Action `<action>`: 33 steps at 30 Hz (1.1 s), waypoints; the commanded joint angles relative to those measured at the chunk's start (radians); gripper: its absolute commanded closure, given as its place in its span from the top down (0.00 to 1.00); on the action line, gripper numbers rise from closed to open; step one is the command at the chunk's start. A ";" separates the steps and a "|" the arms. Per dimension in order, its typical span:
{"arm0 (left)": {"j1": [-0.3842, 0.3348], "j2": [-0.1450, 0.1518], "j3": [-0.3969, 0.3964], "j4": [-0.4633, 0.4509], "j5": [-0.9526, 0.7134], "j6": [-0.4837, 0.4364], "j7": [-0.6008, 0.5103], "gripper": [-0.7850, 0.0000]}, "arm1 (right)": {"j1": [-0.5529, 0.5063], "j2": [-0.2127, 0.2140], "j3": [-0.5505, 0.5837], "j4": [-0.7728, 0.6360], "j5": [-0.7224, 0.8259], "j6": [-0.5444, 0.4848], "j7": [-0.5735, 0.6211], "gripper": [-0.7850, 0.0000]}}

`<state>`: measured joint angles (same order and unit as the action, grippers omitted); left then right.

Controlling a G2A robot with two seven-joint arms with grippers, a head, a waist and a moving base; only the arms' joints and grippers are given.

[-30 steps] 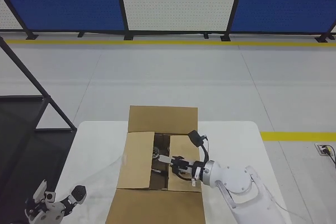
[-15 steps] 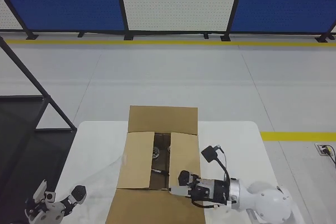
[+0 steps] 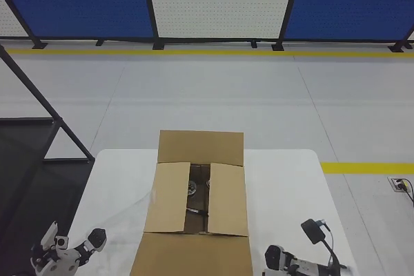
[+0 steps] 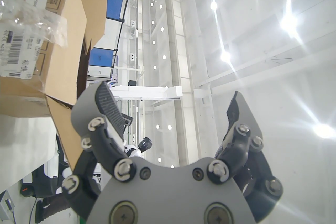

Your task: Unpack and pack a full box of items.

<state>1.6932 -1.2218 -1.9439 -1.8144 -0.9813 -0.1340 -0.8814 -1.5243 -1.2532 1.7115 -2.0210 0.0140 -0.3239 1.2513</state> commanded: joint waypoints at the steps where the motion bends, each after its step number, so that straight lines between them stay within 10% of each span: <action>1: 0.000 0.000 0.000 0.000 0.000 0.000 0.000 1.00 | -0.014 0.005 -0.002 0.009 -0.006 0.007 0.017 1.00; 33: 0.000 0.000 0.000 0.000 0.000 0.000 0.000 1.00 | 0.414 0.019 -0.419 0.089 0.022 0.114 -0.076 1.00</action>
<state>1.6932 -1.2218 -1.9439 -1.8144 -0.9813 -0.1340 -0.8814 -1.1281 -1.2332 1.3022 -1.9417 0.0332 -0.2197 1.1901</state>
